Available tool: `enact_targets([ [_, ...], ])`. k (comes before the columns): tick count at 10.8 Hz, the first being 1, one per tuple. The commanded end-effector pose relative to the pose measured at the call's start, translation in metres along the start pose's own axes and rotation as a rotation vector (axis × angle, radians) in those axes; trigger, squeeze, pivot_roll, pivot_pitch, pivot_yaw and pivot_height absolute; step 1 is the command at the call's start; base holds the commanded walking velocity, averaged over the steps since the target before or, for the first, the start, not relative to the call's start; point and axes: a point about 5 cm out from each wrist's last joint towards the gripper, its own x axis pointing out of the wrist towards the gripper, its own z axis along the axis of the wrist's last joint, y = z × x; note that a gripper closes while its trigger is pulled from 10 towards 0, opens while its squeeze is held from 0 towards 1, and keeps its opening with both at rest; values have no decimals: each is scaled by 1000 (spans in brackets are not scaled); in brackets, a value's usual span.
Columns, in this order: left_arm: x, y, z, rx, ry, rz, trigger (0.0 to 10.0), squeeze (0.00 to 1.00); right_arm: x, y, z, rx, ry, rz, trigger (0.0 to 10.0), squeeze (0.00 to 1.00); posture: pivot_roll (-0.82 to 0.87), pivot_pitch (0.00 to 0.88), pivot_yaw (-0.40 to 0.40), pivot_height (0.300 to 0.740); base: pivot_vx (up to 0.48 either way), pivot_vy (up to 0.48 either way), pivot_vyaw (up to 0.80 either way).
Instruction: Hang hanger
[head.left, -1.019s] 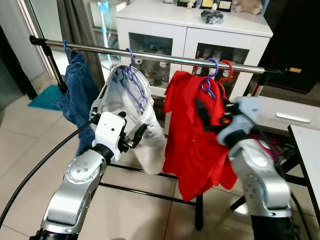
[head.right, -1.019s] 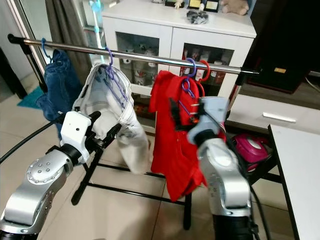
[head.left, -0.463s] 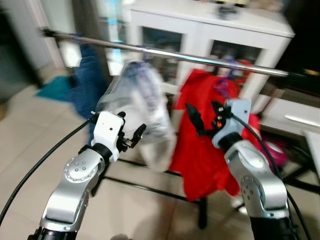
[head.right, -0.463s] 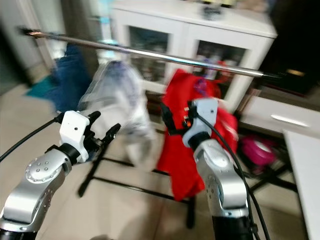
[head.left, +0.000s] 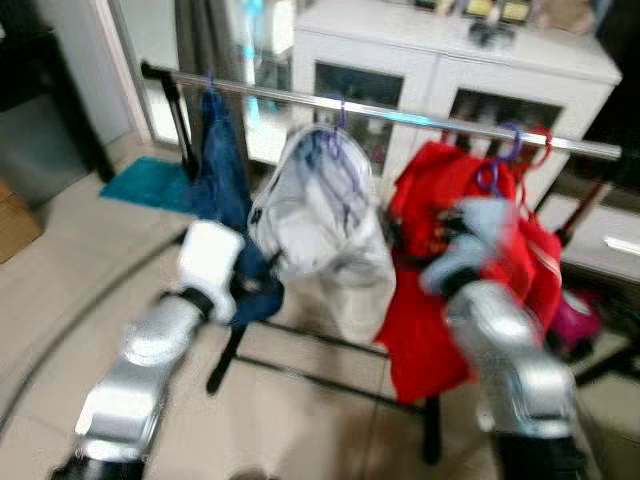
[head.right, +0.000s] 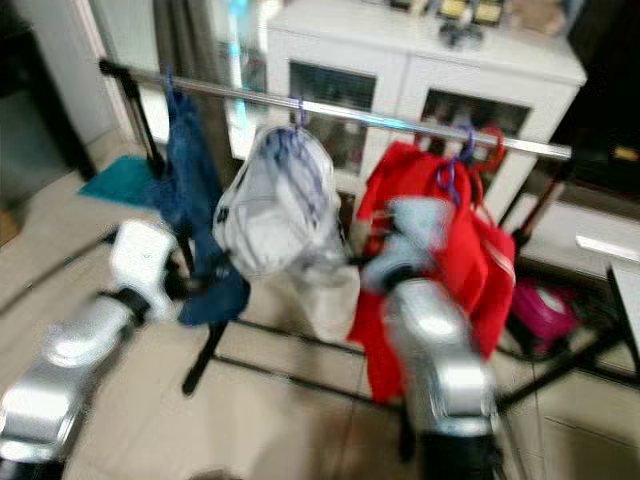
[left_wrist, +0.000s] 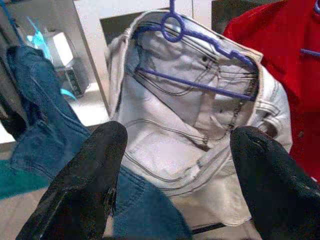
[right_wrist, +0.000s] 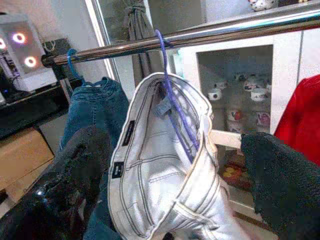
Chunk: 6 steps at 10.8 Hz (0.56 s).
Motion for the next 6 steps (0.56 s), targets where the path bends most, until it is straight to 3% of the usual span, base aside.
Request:
enact_targets([
  [1, 2, -5, 1, -6, -6, -21, 10000, 0, -5, -9, 0, -4, 6, -42, 10000, 1000, -22, 0, -27, 740, 0, 480, 0],
  [2, 2, -5, 1, -6, -3, -20, 10000, 0, -5, -9, -1, -3, 8, -44, 10000, 1000, -24, 0, -25, 740, 0, 480, 0],
  [4, 4, -4, 2, -22, -20, -5, 10000, 0, -6, -11, 1, 2, 4, -60, 10000, 1000, -44, 0, -11, 740, 0, 0, 0],
  [5, 9, -3, 4, 39, -19, 2, 10000, 0, -8, -13, 4, 0, -3, -71, 10000, 1000, -59, 0, -7, 740, 0, 0, 0],
  [6, 11, -4, 2, 54, -8, 5, 10000, 0, -9, -15, 3, -2, -2, -80, 10000, 1000, -60, 0, -9, 740, 0, -480, 0],
])
